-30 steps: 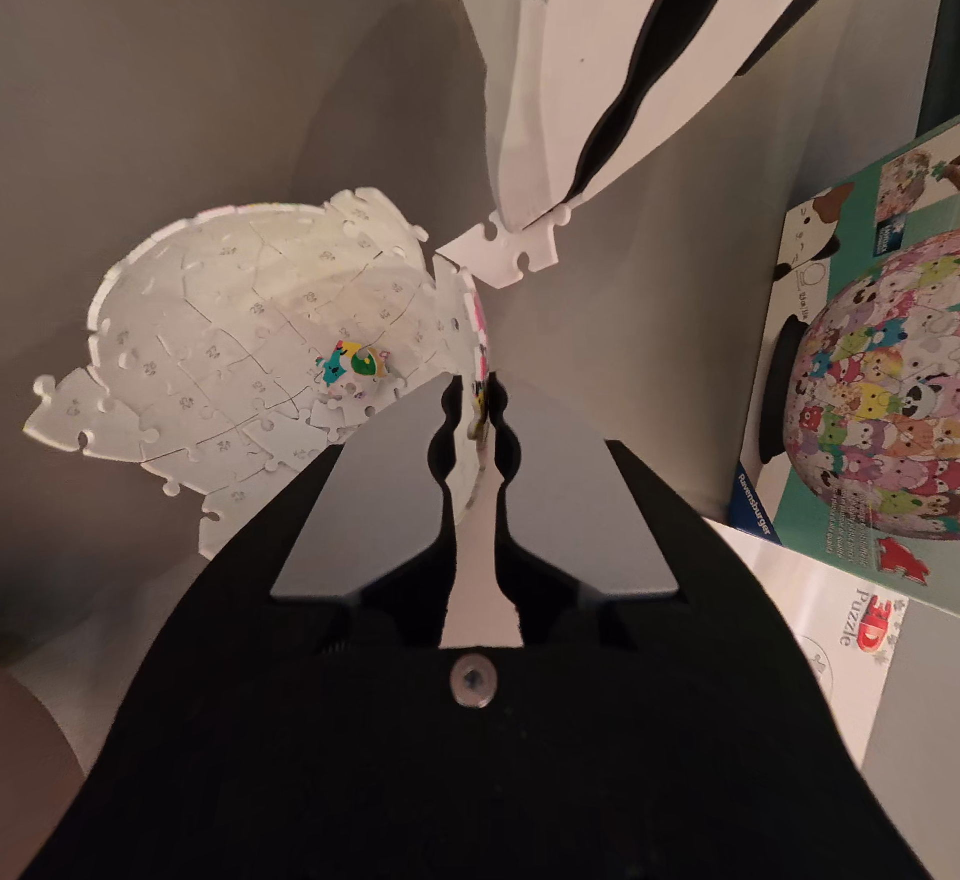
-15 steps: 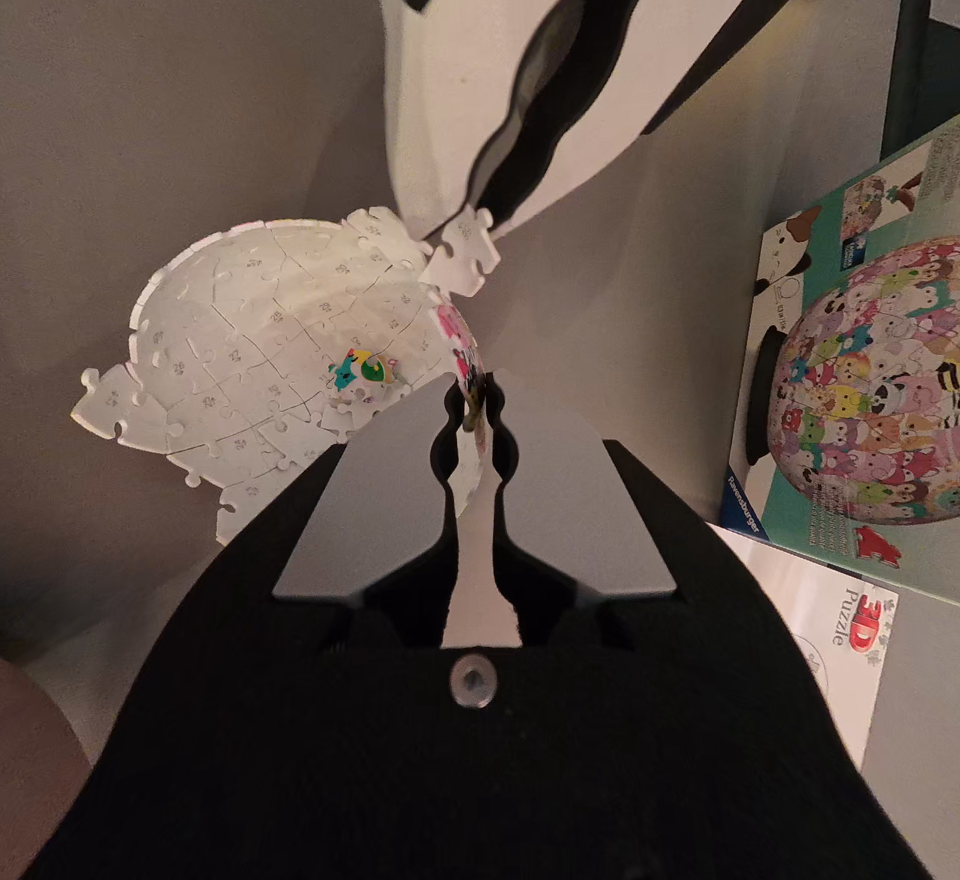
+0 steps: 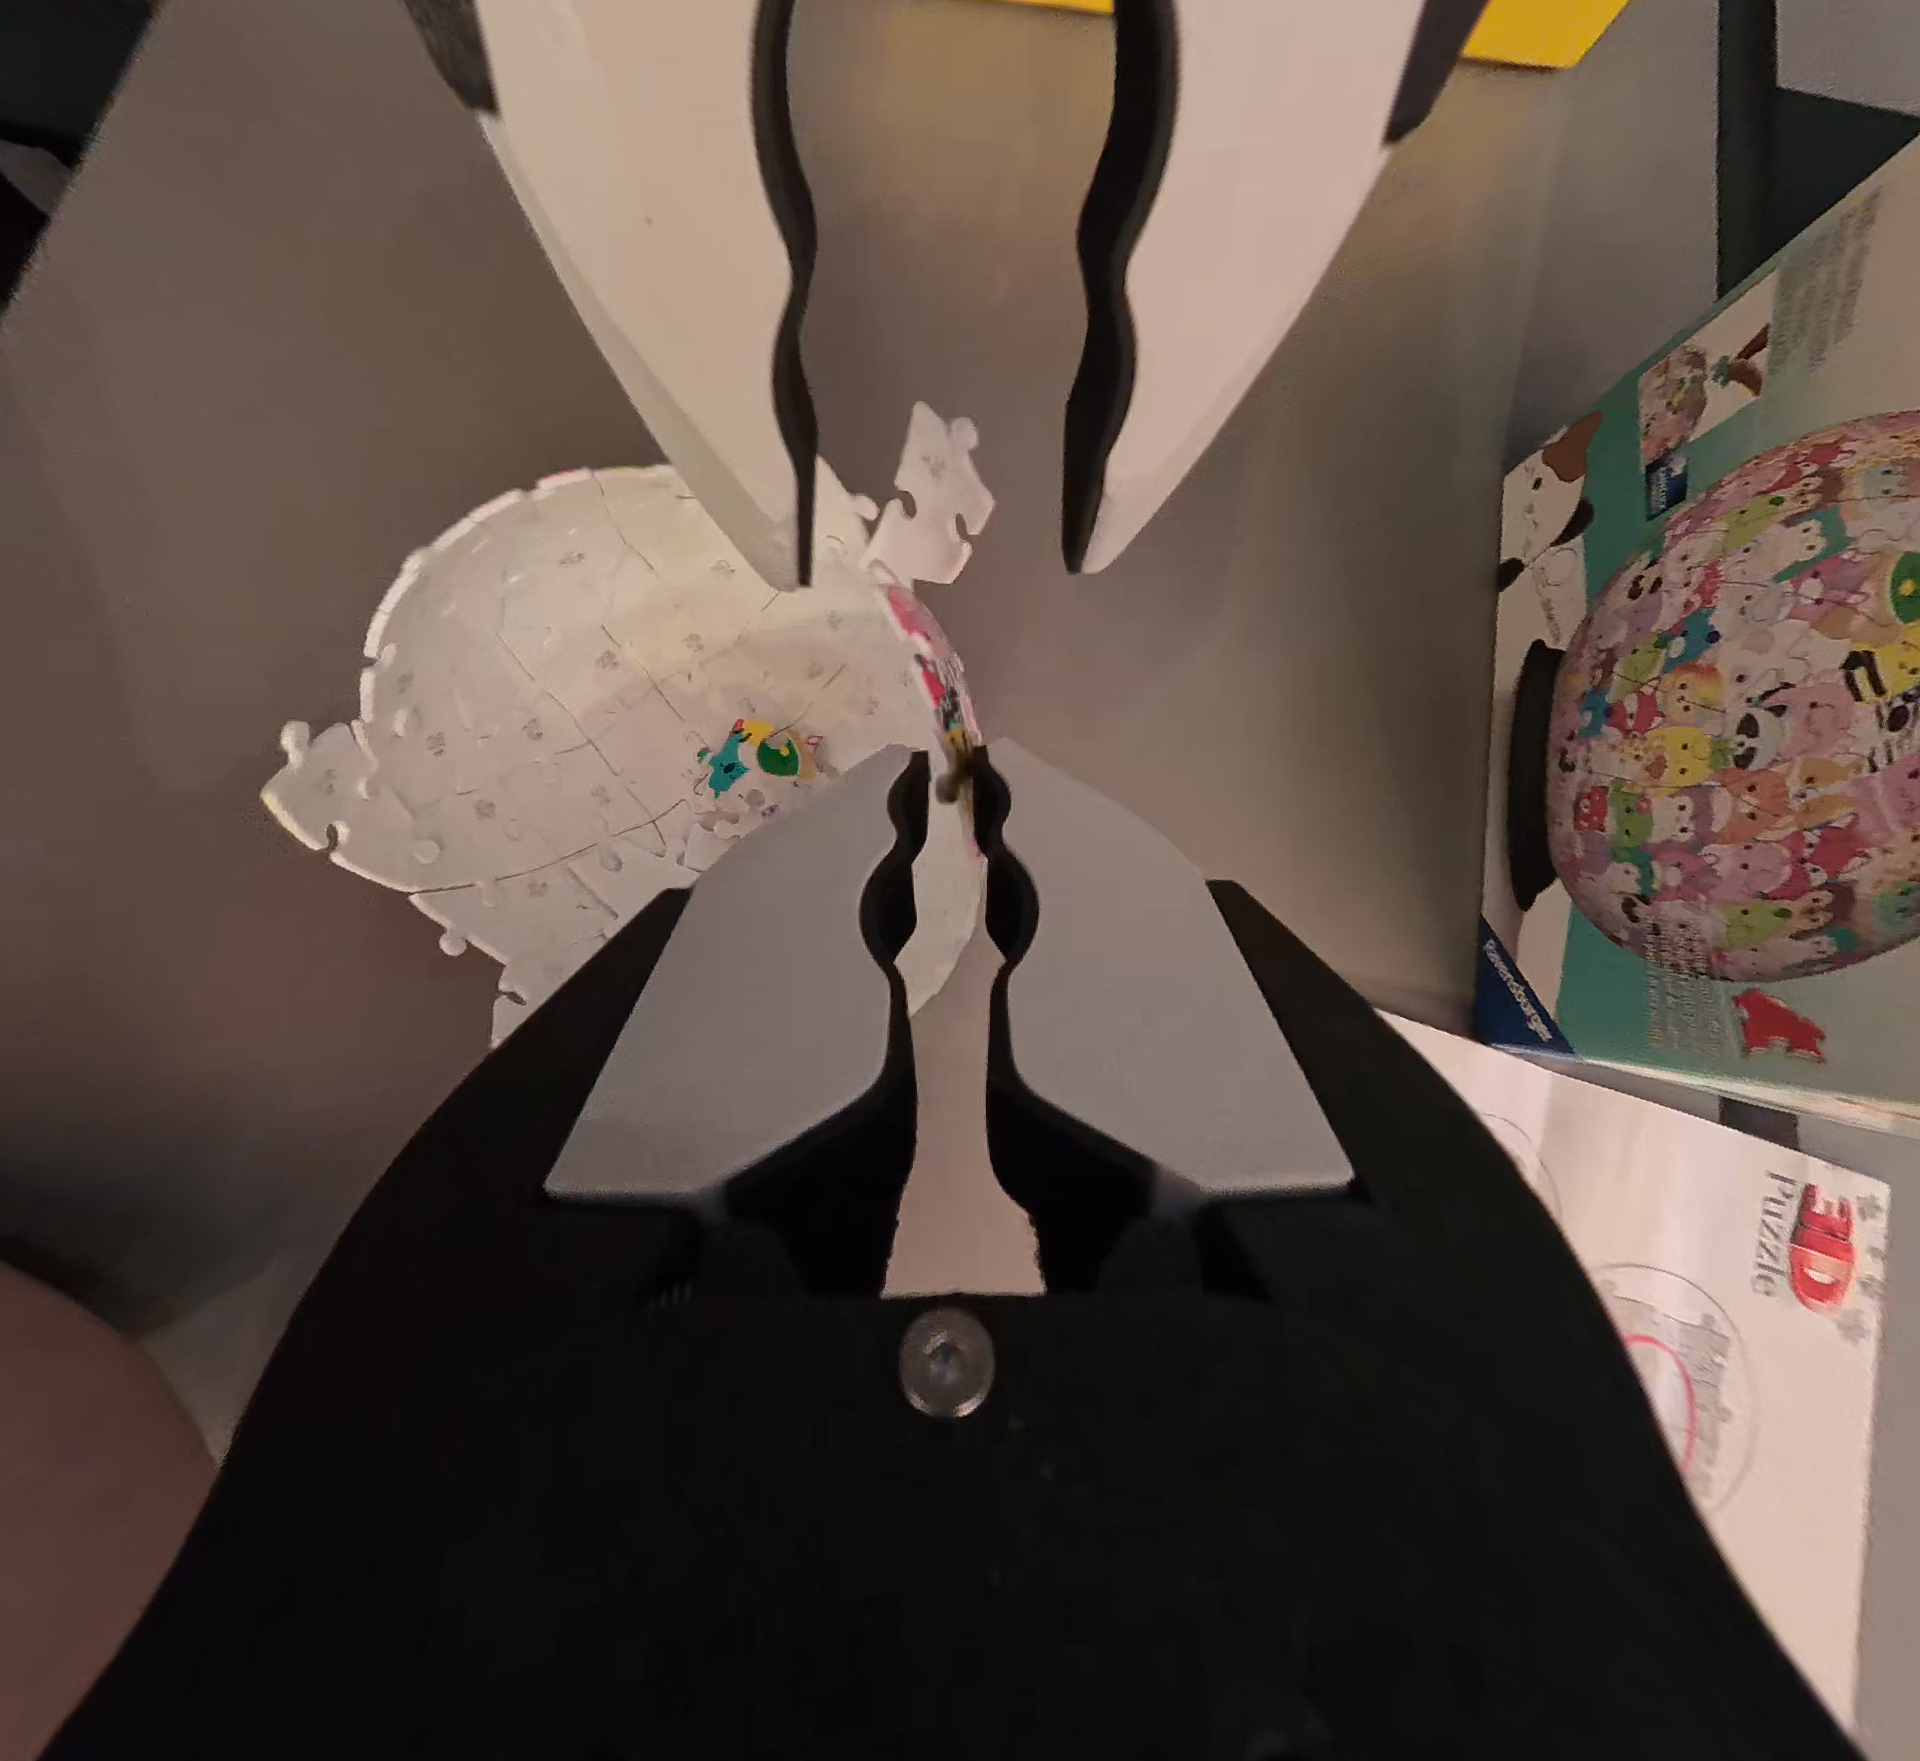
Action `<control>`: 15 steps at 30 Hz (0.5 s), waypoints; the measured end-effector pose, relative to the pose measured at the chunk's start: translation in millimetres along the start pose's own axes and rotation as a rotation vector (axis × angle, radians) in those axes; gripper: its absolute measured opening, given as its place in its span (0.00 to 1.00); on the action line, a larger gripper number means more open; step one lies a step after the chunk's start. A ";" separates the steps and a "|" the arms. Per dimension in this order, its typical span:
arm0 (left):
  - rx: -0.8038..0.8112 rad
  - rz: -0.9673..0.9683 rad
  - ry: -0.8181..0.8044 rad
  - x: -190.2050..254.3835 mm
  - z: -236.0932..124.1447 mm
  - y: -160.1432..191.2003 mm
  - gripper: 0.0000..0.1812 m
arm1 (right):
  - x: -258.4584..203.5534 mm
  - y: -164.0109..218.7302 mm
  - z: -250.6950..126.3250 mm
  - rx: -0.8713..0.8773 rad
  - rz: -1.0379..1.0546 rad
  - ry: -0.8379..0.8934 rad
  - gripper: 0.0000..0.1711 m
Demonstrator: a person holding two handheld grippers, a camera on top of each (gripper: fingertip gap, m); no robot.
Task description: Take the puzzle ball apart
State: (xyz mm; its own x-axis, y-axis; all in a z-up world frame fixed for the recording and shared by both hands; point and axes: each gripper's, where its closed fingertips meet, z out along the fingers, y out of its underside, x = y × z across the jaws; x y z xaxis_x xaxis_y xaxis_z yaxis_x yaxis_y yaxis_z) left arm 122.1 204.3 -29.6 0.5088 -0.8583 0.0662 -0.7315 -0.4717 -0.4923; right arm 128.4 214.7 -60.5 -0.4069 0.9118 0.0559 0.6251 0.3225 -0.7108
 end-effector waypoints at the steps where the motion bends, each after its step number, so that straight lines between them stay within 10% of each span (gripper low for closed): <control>1: 0.006 -0.007 -0.003 -1.1 2.8 0.0 0.20 | 0.9 1.2 0.0 0.013 0.008 -0.004 0.05; 15: -0.001 0.081 0.021 -2.8 32.2 20.8 0.07 | 2.7 1.1 6.6 0.129 0.002 -0.068 0.05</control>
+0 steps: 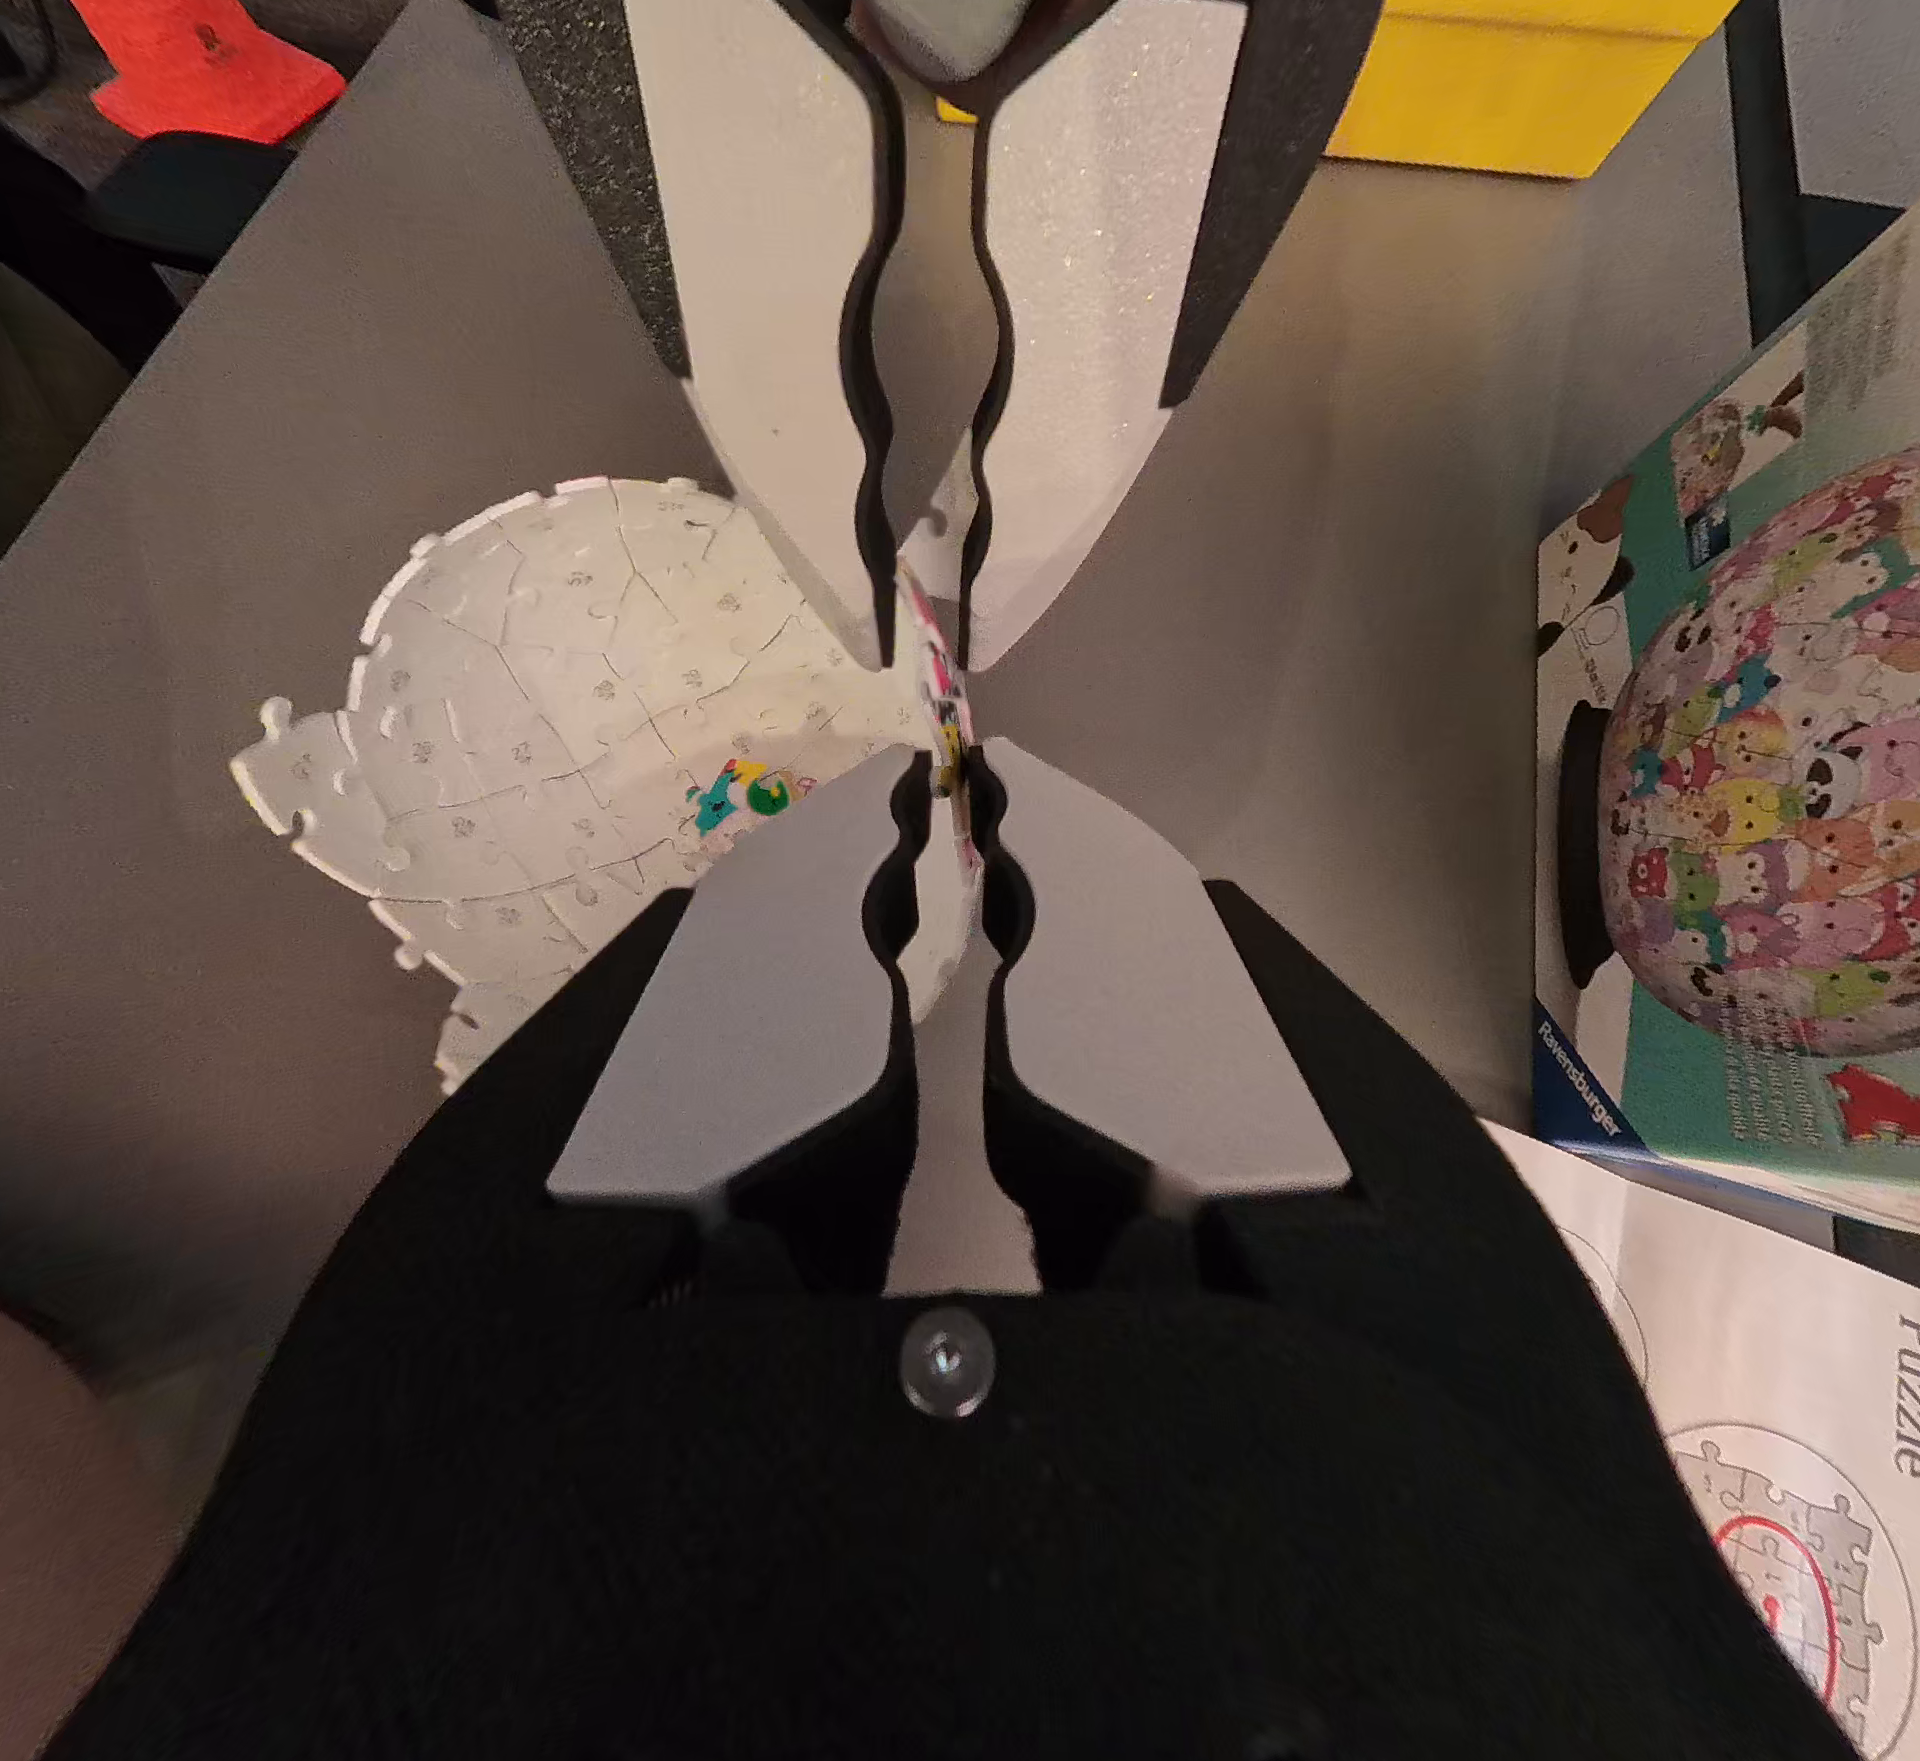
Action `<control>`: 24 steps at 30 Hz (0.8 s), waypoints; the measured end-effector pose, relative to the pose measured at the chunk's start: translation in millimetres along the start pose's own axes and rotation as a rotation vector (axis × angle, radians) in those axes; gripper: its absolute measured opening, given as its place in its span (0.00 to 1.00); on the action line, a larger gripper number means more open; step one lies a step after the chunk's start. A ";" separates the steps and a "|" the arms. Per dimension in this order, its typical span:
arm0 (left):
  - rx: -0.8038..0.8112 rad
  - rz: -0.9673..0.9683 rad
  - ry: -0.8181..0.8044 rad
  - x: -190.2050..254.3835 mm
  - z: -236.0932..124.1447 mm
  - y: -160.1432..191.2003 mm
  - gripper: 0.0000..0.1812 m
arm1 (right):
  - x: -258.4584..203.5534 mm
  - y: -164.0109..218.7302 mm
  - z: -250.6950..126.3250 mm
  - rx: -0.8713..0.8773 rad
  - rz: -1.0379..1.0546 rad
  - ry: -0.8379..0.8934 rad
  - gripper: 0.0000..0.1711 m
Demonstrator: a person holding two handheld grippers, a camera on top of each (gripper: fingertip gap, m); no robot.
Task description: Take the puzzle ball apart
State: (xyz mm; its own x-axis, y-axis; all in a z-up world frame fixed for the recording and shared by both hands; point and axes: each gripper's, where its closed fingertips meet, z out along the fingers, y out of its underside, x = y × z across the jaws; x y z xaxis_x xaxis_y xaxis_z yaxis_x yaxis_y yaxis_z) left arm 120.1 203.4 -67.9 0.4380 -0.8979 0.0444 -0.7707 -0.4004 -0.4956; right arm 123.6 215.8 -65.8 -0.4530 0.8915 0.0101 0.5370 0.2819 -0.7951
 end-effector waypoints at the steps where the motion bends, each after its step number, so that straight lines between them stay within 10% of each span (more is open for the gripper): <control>1: -0.001 0.020 0.000 -1.2 -0.2 0.3 0.06 | 0.5 -0.1 0.1 0.004 -0.001 0.001 0.04; 24: 0.004 0.407 0.087 -17.9 2.1 11.8 0.01 | -4.5 1.0 12.4 0.049 -0.046 -0.066 0.02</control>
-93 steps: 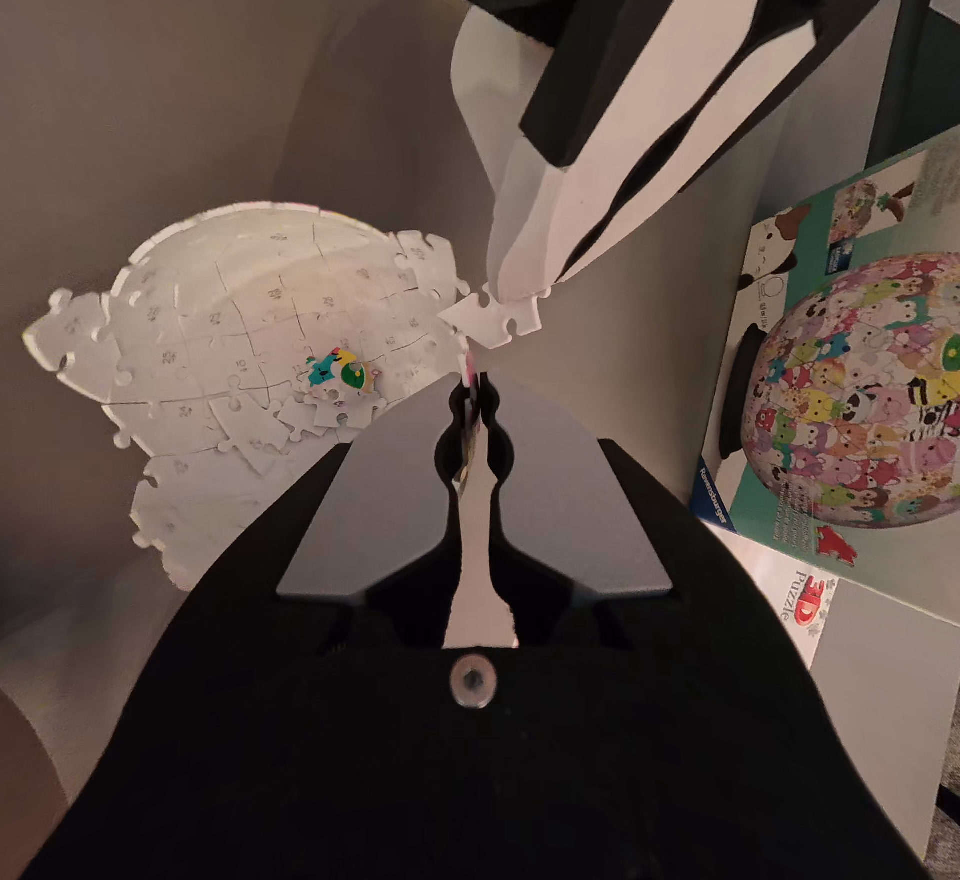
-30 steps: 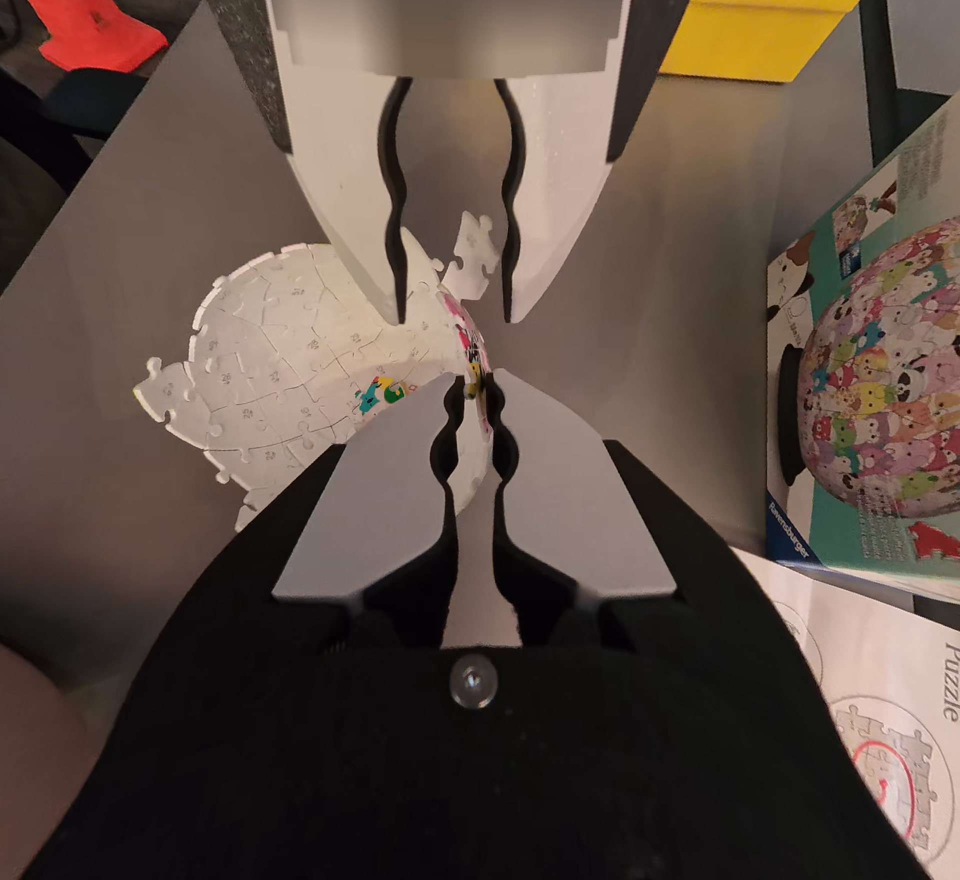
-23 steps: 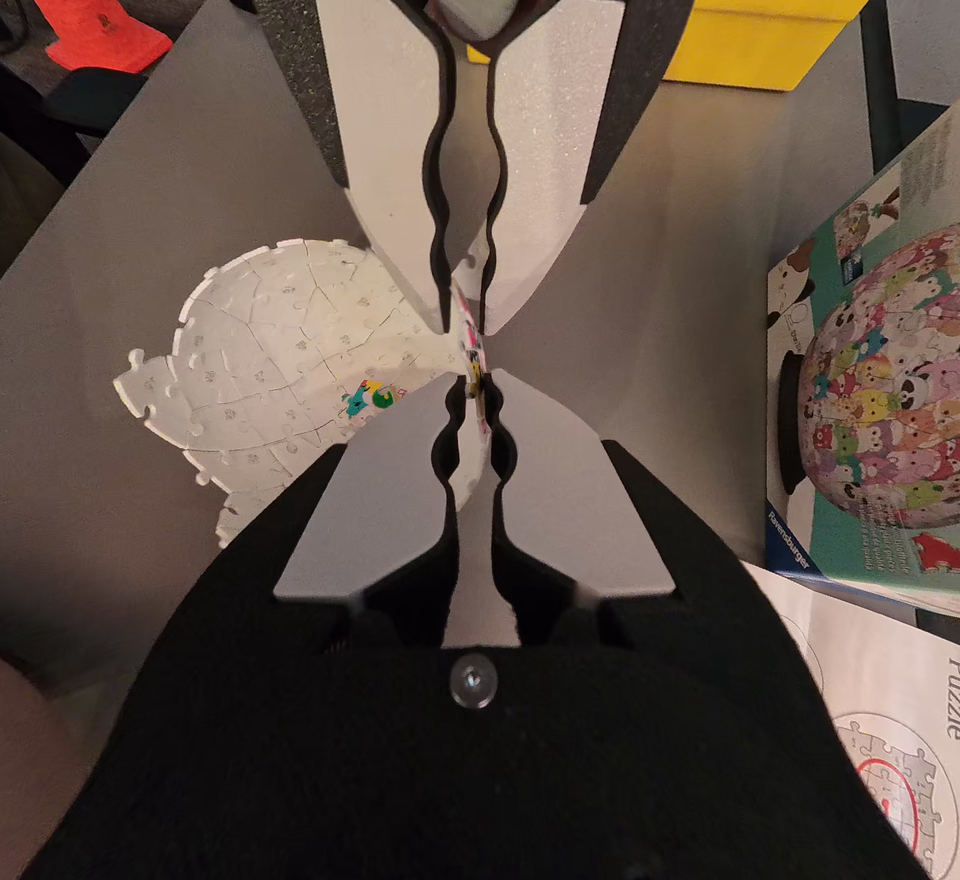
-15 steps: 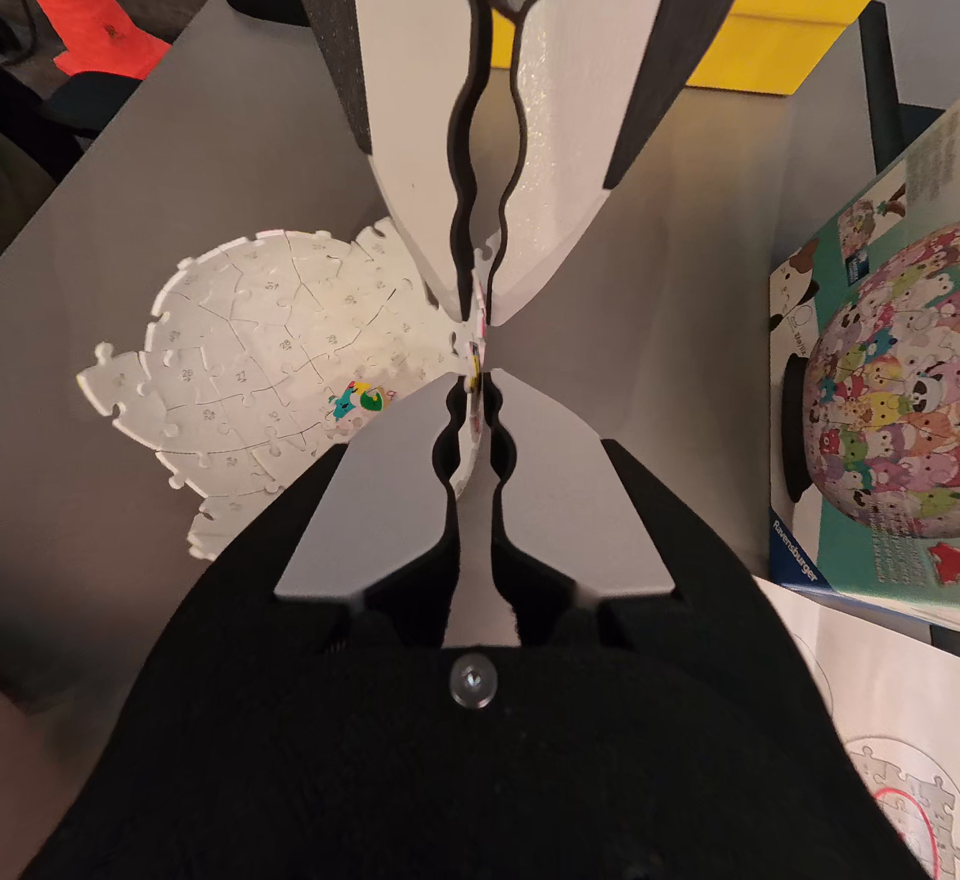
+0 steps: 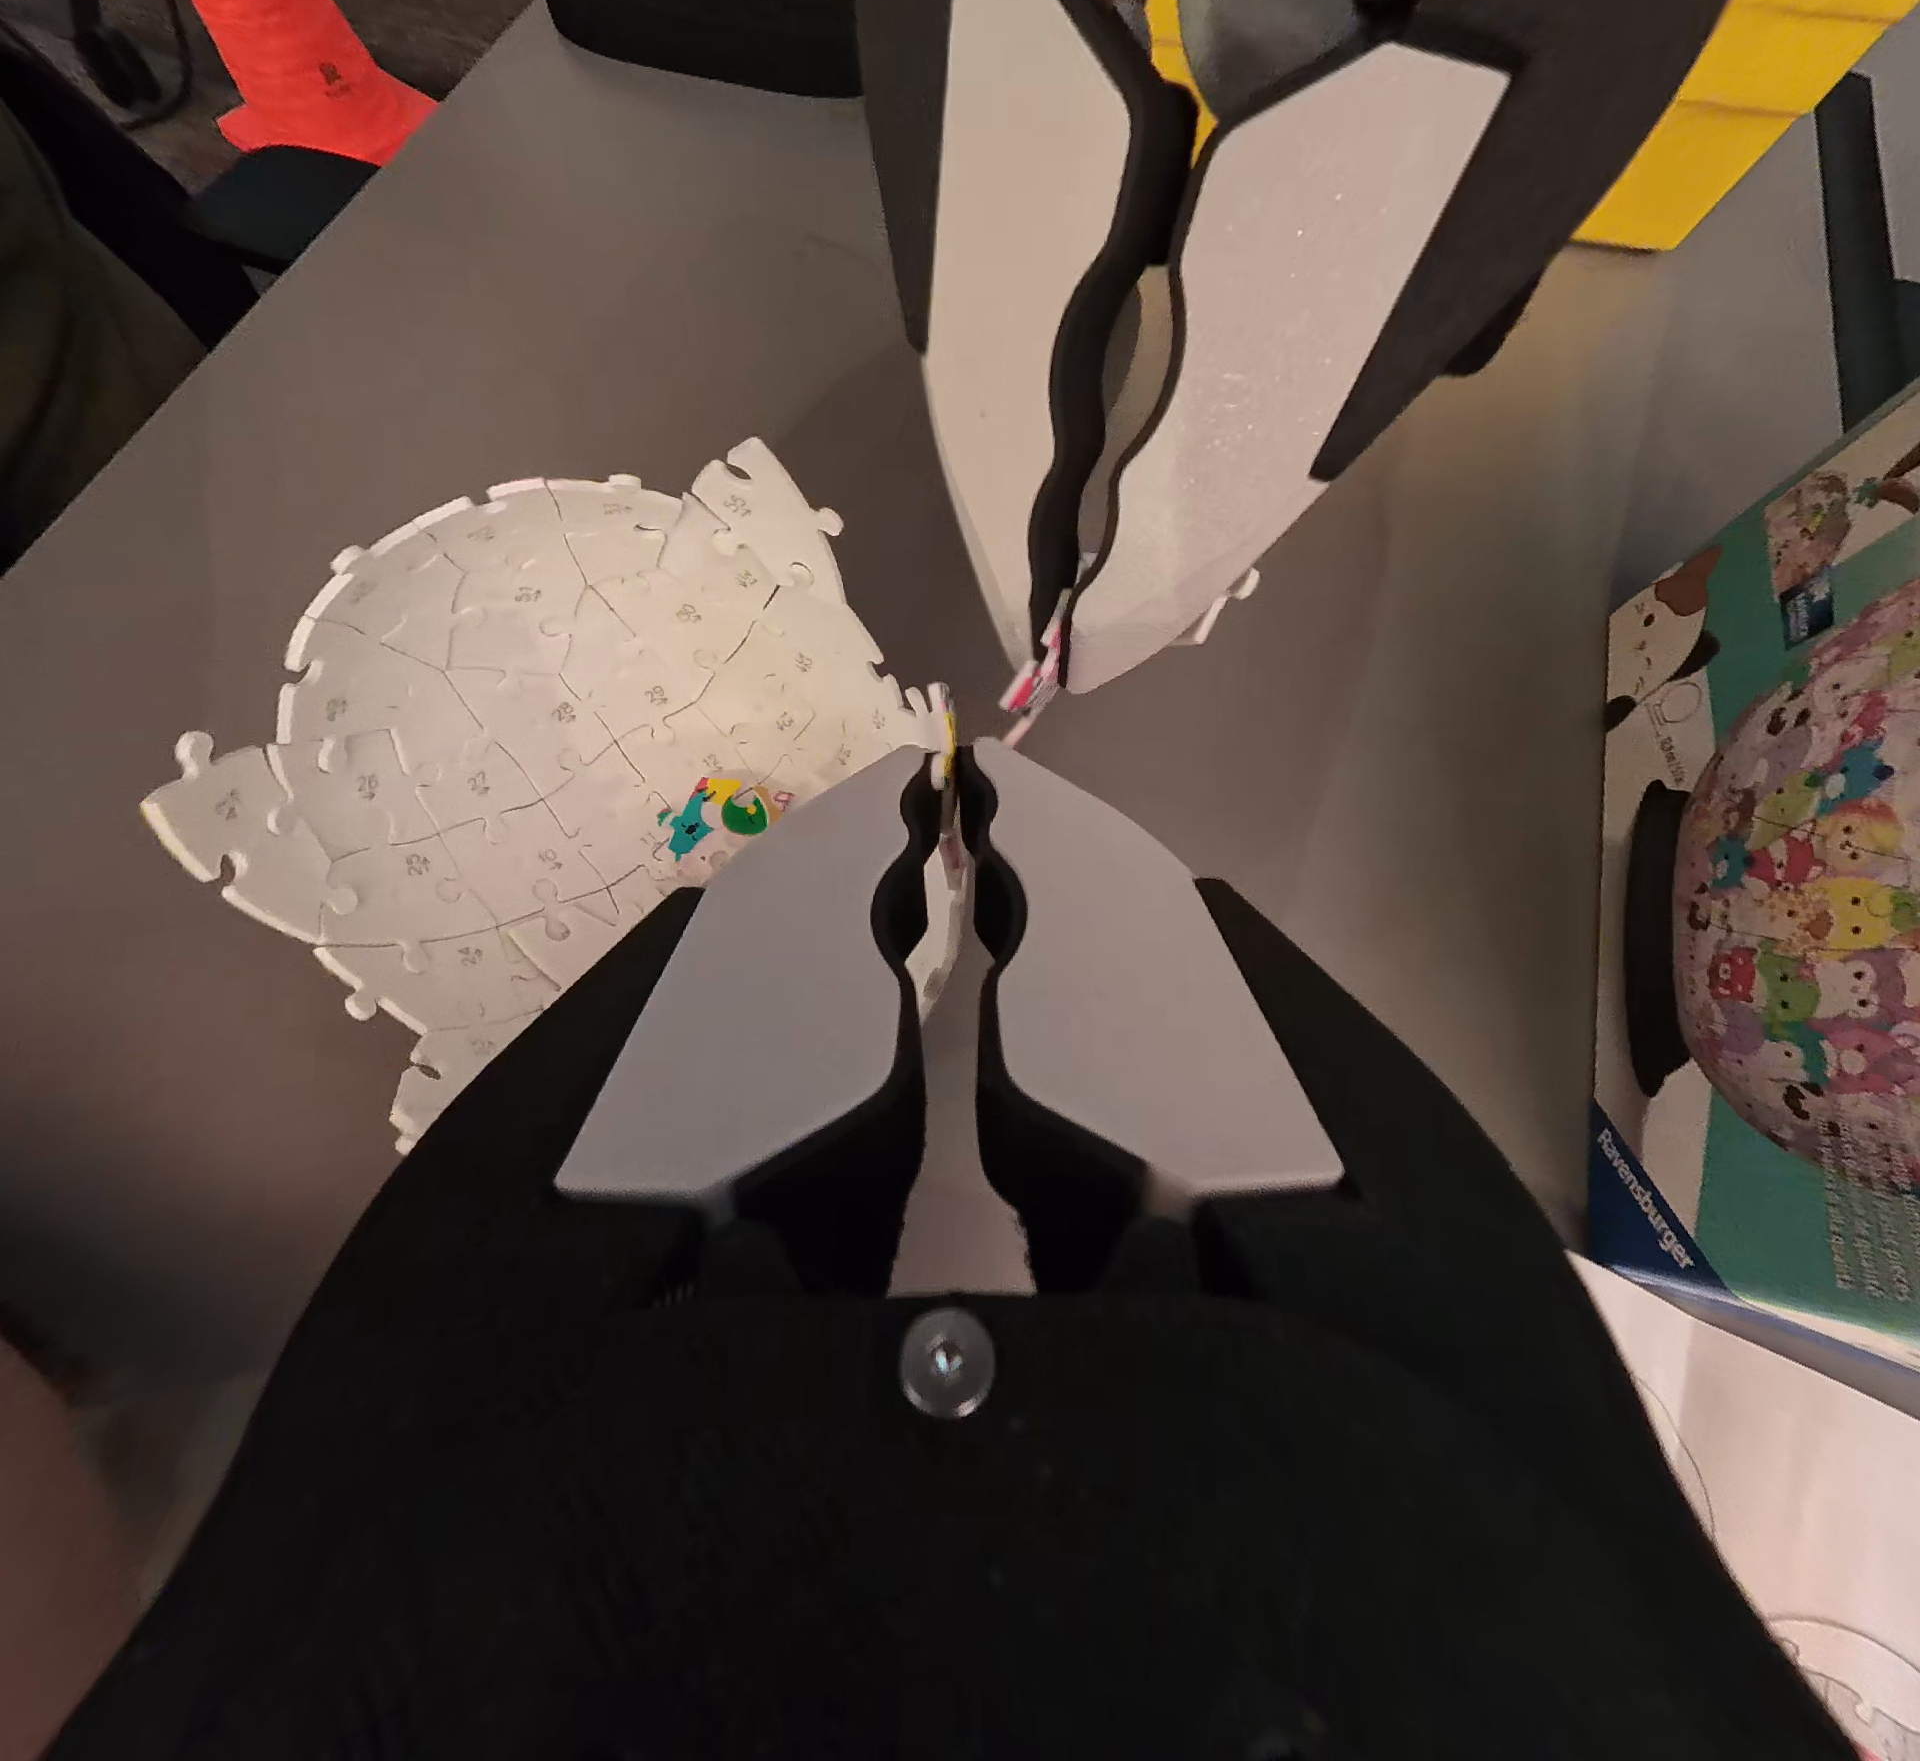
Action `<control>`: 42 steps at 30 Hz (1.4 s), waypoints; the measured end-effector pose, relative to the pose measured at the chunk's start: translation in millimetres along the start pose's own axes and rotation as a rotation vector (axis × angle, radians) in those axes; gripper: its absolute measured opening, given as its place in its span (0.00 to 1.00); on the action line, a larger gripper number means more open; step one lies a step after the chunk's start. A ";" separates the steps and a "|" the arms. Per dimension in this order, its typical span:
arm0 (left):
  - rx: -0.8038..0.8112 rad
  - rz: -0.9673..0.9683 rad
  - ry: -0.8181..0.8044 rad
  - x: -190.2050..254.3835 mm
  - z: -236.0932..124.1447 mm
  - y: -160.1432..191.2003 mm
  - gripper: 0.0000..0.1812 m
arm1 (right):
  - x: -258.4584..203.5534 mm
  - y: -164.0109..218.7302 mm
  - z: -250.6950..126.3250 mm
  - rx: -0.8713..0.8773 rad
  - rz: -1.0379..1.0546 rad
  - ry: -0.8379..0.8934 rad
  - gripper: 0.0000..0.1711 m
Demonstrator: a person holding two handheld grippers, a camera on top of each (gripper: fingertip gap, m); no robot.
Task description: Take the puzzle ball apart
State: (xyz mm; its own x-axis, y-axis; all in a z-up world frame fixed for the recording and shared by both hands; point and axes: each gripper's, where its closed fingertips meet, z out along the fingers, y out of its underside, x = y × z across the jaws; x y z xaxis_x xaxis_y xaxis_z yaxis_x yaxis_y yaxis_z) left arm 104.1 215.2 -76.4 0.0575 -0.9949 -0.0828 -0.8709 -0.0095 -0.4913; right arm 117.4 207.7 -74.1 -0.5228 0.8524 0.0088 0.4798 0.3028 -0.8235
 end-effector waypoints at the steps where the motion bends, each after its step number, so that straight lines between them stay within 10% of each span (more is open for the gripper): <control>1: -0.002 -0.008 -0.002 -0.4 1.7 2.3 0.01 | 0.8 1.2 0.3 -0.008 0.007 0.002 0.02; 11: 0.241 -0.237 -0.252 -23.0 -56.1 -2.7 0.01 | 6.4 -19.0 -15.2 0.100 0.026 0.047 0.14; 22: 0.932 -0.277 -0.513 12.2 -187.9 -96.8 0.01 | -20.9 -162.8 -92.1 0.665 0.101 0.179 0.30; 42: 1.201 -0.147 -0.498 53.9 -203.9 -134.4 0.01 | -49.1 -189.3 -85.7 0.671 0.129 0.436 0.11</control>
State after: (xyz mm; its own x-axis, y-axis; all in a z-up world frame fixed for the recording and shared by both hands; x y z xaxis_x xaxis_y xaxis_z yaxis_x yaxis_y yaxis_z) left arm 124.7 142.3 161.9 0.5128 -0.8462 -0.1451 0.1206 0.2383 -0.9637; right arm 112.6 145.0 129.9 -0.1041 0.9946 -0.0035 -0.0800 -0.0119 -0.9967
